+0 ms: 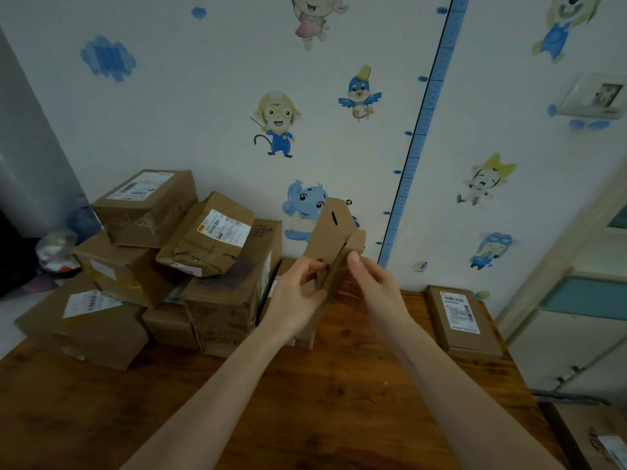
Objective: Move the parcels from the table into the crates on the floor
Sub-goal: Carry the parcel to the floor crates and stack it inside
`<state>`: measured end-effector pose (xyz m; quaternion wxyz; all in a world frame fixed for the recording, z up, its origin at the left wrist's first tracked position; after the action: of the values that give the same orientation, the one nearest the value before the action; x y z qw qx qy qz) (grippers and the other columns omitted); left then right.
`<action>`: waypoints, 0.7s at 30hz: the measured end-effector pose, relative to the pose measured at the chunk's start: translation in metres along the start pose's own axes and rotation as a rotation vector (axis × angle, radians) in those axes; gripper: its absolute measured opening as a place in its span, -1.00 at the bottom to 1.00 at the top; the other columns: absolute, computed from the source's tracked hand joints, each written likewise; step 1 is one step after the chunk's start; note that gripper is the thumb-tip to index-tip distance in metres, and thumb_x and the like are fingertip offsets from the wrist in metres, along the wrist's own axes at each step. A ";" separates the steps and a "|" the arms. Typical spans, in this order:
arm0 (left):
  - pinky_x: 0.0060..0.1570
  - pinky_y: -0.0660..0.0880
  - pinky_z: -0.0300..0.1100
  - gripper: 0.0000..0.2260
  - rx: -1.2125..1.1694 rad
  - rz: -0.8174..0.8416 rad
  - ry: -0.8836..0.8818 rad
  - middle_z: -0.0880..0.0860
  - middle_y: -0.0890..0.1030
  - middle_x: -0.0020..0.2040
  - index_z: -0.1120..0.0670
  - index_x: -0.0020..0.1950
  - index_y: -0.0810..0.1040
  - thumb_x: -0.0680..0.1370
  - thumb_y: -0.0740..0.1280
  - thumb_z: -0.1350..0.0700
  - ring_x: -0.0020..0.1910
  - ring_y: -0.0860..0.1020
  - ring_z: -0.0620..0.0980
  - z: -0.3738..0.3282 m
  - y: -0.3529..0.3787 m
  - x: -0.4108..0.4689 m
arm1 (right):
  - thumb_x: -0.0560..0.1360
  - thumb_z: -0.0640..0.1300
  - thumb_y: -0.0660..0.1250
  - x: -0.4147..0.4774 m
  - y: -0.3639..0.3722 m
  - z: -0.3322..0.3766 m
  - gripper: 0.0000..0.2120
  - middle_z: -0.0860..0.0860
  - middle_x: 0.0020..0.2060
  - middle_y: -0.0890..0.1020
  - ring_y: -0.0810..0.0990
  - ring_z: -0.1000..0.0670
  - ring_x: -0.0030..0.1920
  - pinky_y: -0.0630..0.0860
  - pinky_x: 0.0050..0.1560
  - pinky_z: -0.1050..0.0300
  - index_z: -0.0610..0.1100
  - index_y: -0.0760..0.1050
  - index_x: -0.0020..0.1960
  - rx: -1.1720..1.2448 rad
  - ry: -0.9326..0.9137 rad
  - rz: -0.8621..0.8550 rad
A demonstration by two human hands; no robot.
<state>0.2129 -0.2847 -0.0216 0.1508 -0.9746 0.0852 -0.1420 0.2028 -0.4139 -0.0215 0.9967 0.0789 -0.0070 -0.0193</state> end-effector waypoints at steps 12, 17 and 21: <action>-0.12 0.41 -0.49 -0.83 -0.073 0.015 -0.118 -0.09 0.52 0.08 0.11 0.03 0.48 0.48 0.40 0.21 0.14 0.48 -0.11 -0.004 0.002 -0.002 | 0.58 0.00 0.22 0.003 -0.001 0.002 -0.74 -0.04 -0.22 0.70 0.62 -0.09 0.00 0.51 0.13 -0.06 -0.10 0.61 -0.10 0.144 0.115 -0.055; -0.20 0.48 -0.38 -0.77 -0.326 0.064 -0.266 0.02 0.58 0.07 0.13 0.15 0.46 0.54 0.33 0.07 0.01 0.58 -0.12 -0.007 0.004 -0.005 | 0.59 -0.12 0.22 0.001 -0.001 0.002 -0.84 -0.03 -0.17 0.67 0.61 -0.08 0.02 0.49 0.20 -0.08 -0.11 0.57 -0.02 0.082 0.086 -0.010; -0.17 0.52 -0.41 -0.66 -0.345 0.072 -0.215 -0.14 0.56 0.15 -0.03 0.35 0.40 0.57 0.28 0.04 0.10 0.55 -0.21 -0.011 0.004 -0.004 | 0.57 -0.19 0.24 -0.003 0.004 0.001 -0.80 -0.03 0.01 0.66 0.61 -0.05 0.10 0.52 0.19 -0.03 -0.02 0.55 0.13 -0.024 0.026 0.058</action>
<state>0.2054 -0.2903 -0.0139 -0.0050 -0.9919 0.1264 -0.0152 0.1999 -0.4101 -0.0197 0.9977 0.0670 0.0039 0.0104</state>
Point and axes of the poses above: each hand's wrist, its own x-axis towards the middle knuckle, its own y-axis out of the palm, z = x × y, the point moved 5 cm from there along x, towards the middle knuckle
